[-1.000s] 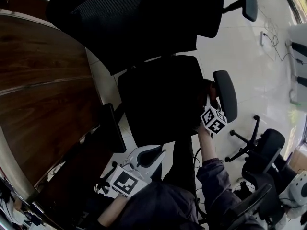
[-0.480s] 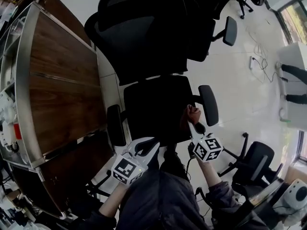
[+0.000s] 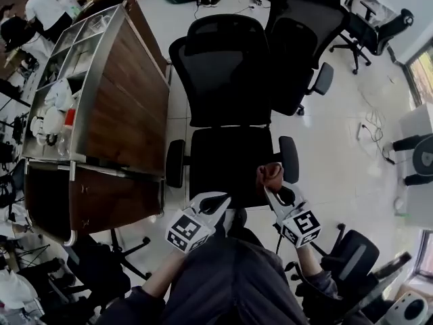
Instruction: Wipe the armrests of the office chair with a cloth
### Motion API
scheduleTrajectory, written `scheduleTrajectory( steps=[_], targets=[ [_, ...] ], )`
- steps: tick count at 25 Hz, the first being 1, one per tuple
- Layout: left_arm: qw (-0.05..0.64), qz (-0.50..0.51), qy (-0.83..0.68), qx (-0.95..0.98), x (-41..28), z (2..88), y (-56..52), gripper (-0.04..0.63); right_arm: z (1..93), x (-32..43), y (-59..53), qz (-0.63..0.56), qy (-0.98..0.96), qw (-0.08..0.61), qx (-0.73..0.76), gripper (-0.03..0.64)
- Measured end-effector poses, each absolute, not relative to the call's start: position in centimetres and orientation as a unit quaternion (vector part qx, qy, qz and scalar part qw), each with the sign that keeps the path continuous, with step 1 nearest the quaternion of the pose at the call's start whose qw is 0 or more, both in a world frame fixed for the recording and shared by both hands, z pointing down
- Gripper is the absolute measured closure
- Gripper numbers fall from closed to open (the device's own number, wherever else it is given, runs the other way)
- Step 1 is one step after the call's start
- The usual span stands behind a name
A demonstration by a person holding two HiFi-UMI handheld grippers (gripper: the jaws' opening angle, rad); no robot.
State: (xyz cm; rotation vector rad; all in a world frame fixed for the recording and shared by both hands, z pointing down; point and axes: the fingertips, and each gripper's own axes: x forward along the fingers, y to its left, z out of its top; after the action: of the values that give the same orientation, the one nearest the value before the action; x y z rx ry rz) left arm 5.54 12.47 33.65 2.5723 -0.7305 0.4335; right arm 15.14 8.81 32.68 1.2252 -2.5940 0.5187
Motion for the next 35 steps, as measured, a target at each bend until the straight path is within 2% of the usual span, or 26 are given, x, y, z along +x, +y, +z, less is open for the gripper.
scheduleTrajectory(
  steps=[4,9,19,26,35],
  targets=[
    [0.209,0.118,-0.302,0.923,6.3,31.1,14.7,0.58,31.1,15.3,11.4,0.155,-0.901,0.111,0.39,0.569],
    [0.184,0.126,-0.324,0.919,5.7,29.9,17.4,0.578,30.5,14.5,14.0,0.161,-0.909,0.105,0.369,0.569],
    [0.183,0.119,-0.38,0.899,-0.5,29.7,20.2,0.578,31.0,9.3,15.8,0.156,-0.926,0.126,0.319,0.569],
    [0.188,0.116,-0.405,0.887,-8.1,31.0,21.3,0.578,34.0,1.9,14.7,0.16,-0.927,0.176,0.29,0.569],
    [0.21,0.118,-0.404,0.882,-18.1,33.1,21.1,0.578,44.5,-10.6,6.8,0.162,-0.915,0.264,0.258,0.569]
  ],
)
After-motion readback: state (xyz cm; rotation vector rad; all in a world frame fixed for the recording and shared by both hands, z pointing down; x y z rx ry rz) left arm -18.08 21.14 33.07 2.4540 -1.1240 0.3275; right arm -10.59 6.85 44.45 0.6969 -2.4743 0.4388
